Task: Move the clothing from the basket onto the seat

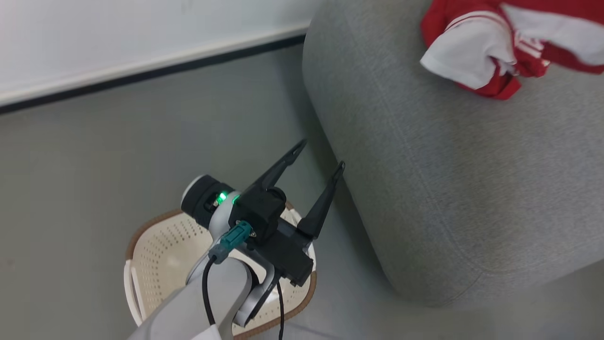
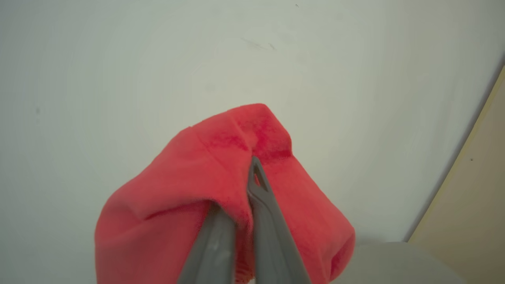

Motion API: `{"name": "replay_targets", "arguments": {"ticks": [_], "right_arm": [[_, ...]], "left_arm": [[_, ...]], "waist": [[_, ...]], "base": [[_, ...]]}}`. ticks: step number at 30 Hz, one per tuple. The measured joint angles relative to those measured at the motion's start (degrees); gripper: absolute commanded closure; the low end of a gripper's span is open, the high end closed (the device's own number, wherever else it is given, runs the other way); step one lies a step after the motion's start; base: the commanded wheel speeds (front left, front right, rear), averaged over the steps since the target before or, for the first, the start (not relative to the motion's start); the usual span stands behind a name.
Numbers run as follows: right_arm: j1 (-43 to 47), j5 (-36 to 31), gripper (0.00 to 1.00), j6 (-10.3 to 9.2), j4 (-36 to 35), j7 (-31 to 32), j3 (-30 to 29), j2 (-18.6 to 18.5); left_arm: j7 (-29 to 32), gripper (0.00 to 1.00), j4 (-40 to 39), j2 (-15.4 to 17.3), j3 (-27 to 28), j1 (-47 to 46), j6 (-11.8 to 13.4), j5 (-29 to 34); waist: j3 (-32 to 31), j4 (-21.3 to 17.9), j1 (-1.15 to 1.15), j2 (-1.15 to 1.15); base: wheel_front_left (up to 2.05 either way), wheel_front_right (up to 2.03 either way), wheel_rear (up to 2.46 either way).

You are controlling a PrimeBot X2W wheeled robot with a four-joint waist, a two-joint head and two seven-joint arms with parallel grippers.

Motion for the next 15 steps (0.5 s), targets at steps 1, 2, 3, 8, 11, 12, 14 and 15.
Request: {"name": "replay_targets", "arguments": {"ticks": [1, 2, 3, 8, 11, 12, 14, 15], "right_arm": [[-0.97, 0.44, 1.0, 0.0, 0.82, 0.14, -0.62, -0.31], [-1.96, 0.71, 1.0, 0.0, 1.64, 0.15, -1.14, -0.58], [-2.96, 0.86, 1.0, 0.0, 2.27, 0.15, -1.48, -0.97], [-6.62, 1.87, 1.0, -0.03, 5.26, 0.2, -3.16, -2.11], [-7.48, 2.35, 1.0, -0.4, 7.59, 0.13, -3.72, -2.07], [-7.6, 2.36, 1.0, -0.6, 8.36, 0.11, -3.94, -1.97], [-7.62, 3.07, 1.0, -0.8, 10.06, 0.0, -4.3, -1.23], [-7.6, 3.54, 1.0, -0.98, 10.99, -0.23, -4.38, -0.4]], "left_arm": [[0.03, 0.0, -0.59, 0.18, 0.04, -0.41, 0.0, 0.16], [0.27, 0.0, -1.25, 0.4, 0.08, -0.8, 0.01, 0.45], [0.51, 0.0, -1.82, 0.6, 0.11, -1.24, 0.02, 0.54], [1.72, 0.0, -4.5, 1.74, 0.33, -3.65, 0.44, 1.56], [2.61, 0.0, -6.09, 2.08, 0.32, -4.85, 0.45, 3.09], [2.77, 0.0, -6.57, 2.24, 0.34, -5.15, 0.45, 3.19], [3.46, 0.0, -7.3, 2.85, 0.47, -5.83, 0.51, 3.49], [3.9, 0.0, -7.76, 3.28, 0.68, -6.01, 0.54, 3.52]], "waist": [[0.83, 0.27, 0.0, 0.0], [1.7, 0.54, 0.0, 0.0], [2.55, 0.78, 0.0, 0.0], [6.88, 1.82, 0.0, 0.0], [9.52, 2.29, 0.0, 0.0], [10.38, 2.41, 0.0, 0.01], [12.14, 2.61, 0.0, 0.0], [13.03, 2.66, -0.01, 0.0]], "base": [[0.0, 0.0, 0.0], [0.0, 0.0, 0.0], [0.0, 0.0, 0.0], [0.0, 0.0, 0.0], [0.0, 0.0, 0.0], [0.0, 0.0, 0.0], [0.0, 0.0, 0.0], [0.0, 0.0, 0.0]]}}
